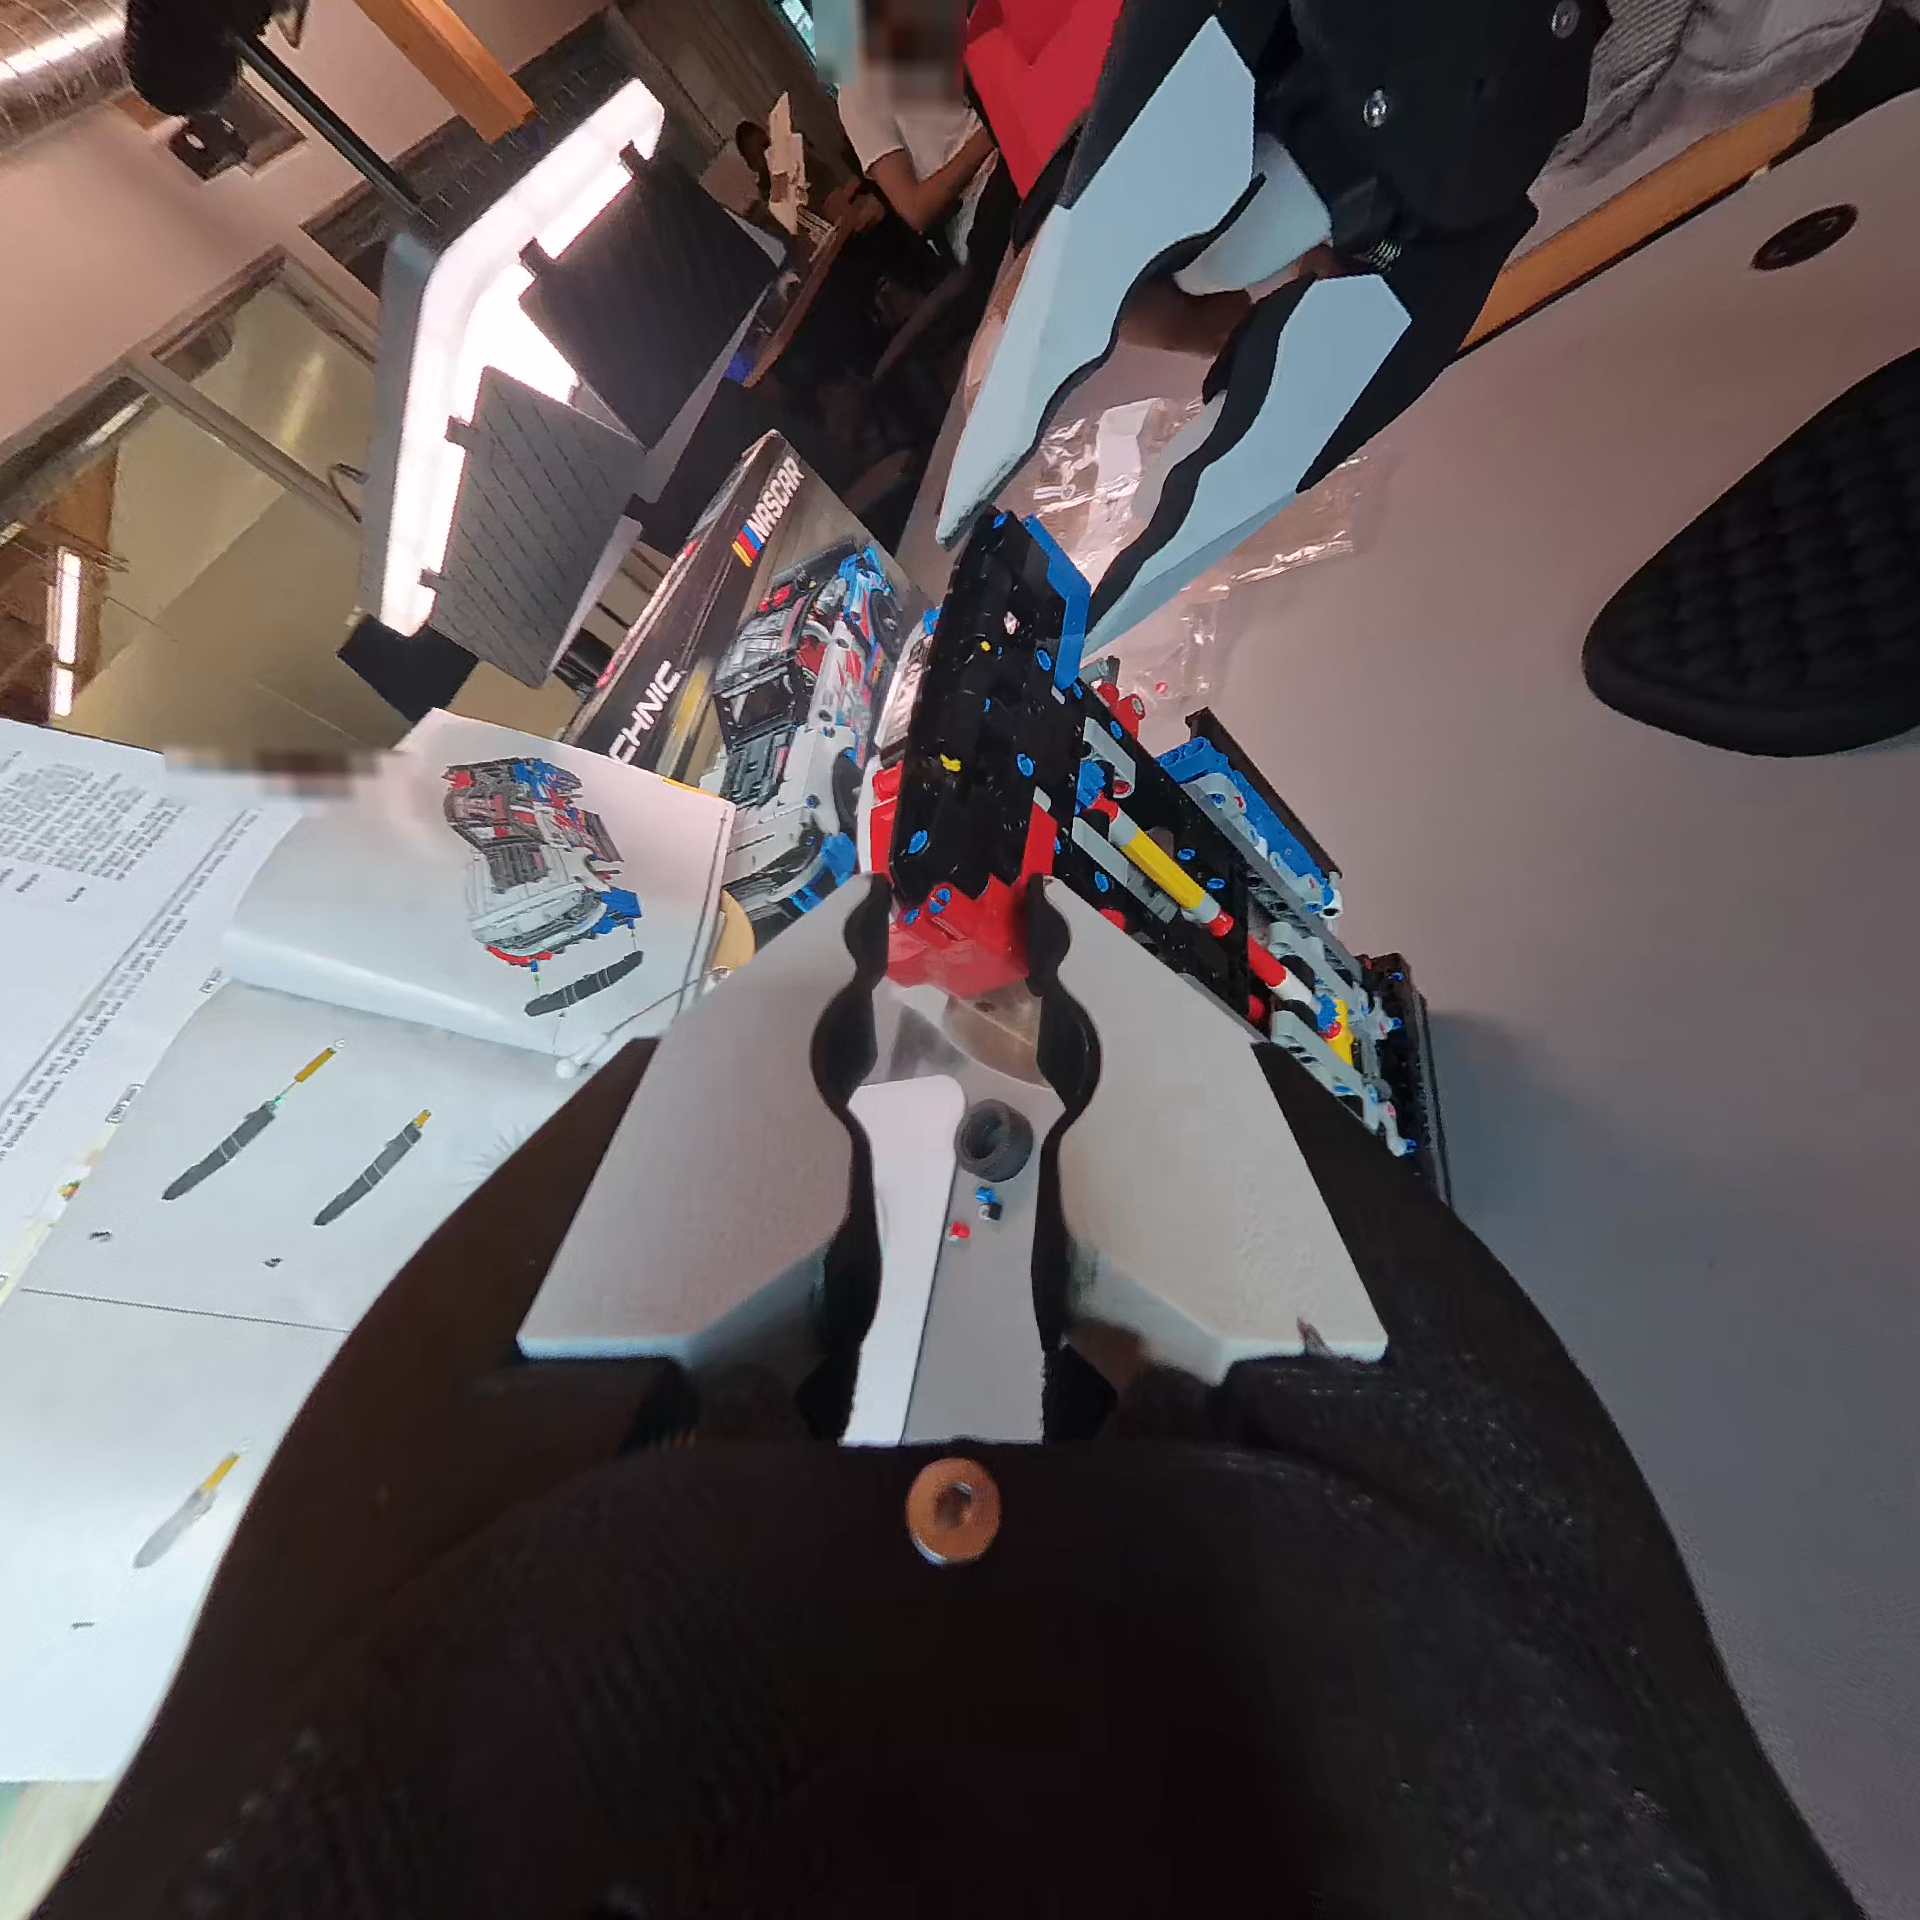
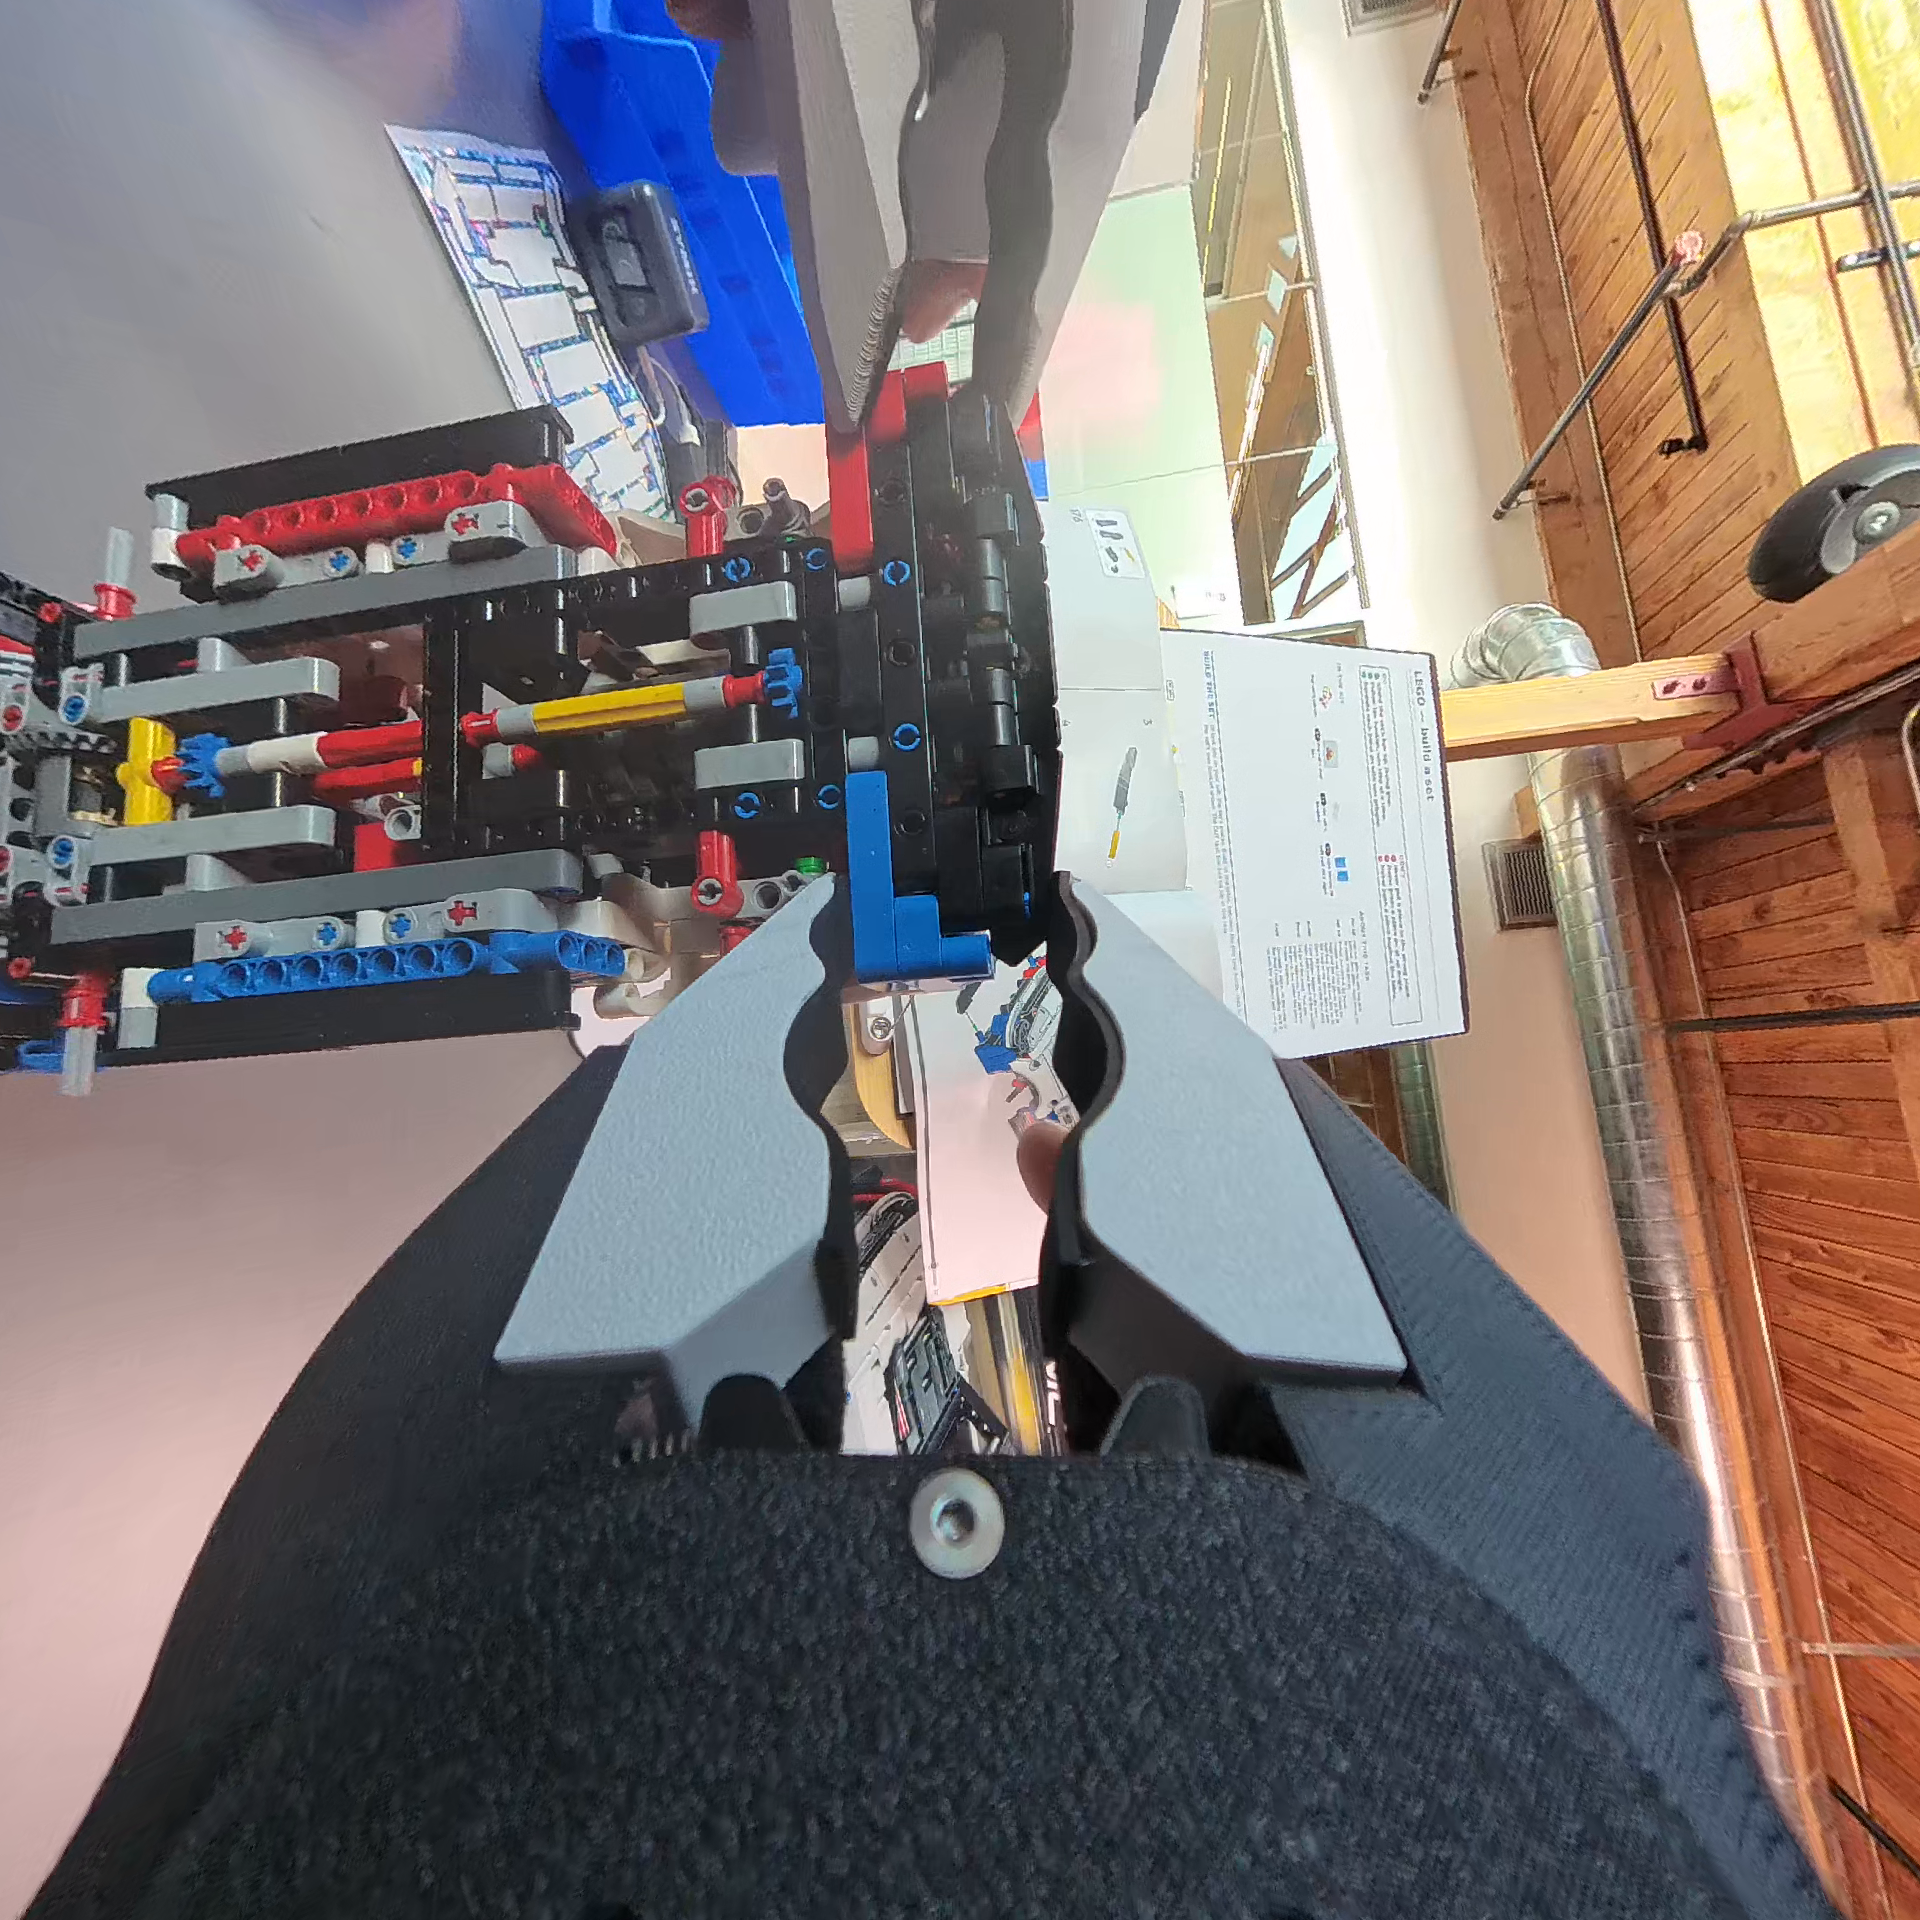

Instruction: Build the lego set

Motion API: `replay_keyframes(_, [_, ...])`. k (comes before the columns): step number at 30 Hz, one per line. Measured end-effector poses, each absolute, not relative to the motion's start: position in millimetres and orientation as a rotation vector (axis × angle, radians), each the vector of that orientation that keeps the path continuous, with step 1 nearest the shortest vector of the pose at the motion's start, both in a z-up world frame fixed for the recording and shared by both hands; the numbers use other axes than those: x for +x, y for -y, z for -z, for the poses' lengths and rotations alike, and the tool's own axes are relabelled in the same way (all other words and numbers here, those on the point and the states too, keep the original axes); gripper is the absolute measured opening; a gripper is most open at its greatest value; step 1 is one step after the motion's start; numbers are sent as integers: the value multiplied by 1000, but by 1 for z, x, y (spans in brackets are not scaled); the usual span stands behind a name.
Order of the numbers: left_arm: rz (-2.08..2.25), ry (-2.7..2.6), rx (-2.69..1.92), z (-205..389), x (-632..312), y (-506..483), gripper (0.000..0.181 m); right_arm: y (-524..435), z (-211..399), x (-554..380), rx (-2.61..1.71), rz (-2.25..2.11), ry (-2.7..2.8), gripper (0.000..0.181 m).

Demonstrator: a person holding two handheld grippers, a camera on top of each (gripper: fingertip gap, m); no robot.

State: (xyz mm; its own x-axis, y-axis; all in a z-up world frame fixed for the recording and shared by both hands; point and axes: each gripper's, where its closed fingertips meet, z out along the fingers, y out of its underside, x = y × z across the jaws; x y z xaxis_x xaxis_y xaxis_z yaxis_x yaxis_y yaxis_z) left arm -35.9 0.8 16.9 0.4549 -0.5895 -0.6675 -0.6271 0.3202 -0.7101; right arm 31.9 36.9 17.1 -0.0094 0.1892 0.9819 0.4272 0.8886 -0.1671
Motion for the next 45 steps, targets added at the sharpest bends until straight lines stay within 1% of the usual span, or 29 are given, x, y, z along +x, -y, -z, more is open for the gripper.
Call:
replay_keyframes(3, [-86,-1226,-1322,-15,-32,1,42,-37,-17,33,-512,207,1581,35])
replay_keyframes(4, [-85,-1234,-1327,-12,-30,0,42,-35,-17,32,-512,210,1579,35])
replay_keyframes(5, [-107,-1224,-1321,-12,-30,-2,41,-33,-17,32,-510,215,1577,35])
replay_keyframes(6, [-126,-1212,-1305,-14,-30,-4,33,-33,-17,33,-512,218,1572,35])
replay_keyframes(14, [0,-1241,-1299,-15,-24,6,24,-27,-16,38,-477,222,1571,35])
replay_keyframes(20, [41,-1213,-1332,-16,-24,9,22,-25,-16,39,-518,266,1551,35])
replay_keyframes(21, [54,-1191,-1345,-16,-24,9,26,-23,-16,40,-531,280,1538,35])
replay_keyframes(23, [134,-1161,-1413,-11,-23,12,52,-13,-16,41,-520,294,1505,36])
replay_keyframes(24, [191,-1155,-1456,-6,-21,14,62,-6,-16,42,-519,299,1488,36])
replay_keyframes(25, [224,-1148,-1484,-2,-19,15,66,1,-16,42,-521,287,1475,36])
replay_keyframes(26, [213,-1131,-1480,0,-19,14,64,9,-16,43,-531,250,1464,36])
replay_keyframes(27, [192,-1119,-1458,-1,-21,14,53,18,-16,44,-546,203,1459,36])
replay_keyframes(28, [207,-1124,-1449,-2,-21,17,49,26,-15,46,-562,154,1463,37])
replay_keyframes(29, [246,-1125,-1460,-1,-21,21,48,33,-14,50,-591,85,1473,43])
replay_keyframes(30, [273,-1120,-1464,0,-21,24,48,40,-13,56,-638,-19,1484,55])
replay_keyframes(33, [317,-1143,-1403,2,-21,39,47,44,-7,76,-848,-393,1406,64])
replay_keyframes(36, [364,-1200,-1344,7,-18,60,47,43,42,79,-1032,-664,1433,86])
replay_keyframes(37, [372,-1203,-1334,10,-19,66,47,45,65,76,-1075,-708,1466,92])
replay_keyframes(38, [383,-1199,-1322,12,-20,71,47,46,86,71,-1092,-720,1488,93])
replay_keyframes(41, [483,-1186,-1271,18,-22,89,48,42,123,46,-1045,-630,1496,87])
replay_keyframes(42, [502,-1163,-1258,19,-25,92,48,41,130,37,-1020,-594,1507,80])
replay_keyframes(43, [526,-1139,-1251,20,-28,94,48,40,134,29,-993,-553,1512,61])
replay_keyframes(44, [556,-1114,-1249,21,-31,97,49,38,132,23,-965,-517,1493,52])
replay_keyframes(45, [571,-1078,-1256,21,-37,97,50,36,133,19,-973,-505,1491,52])
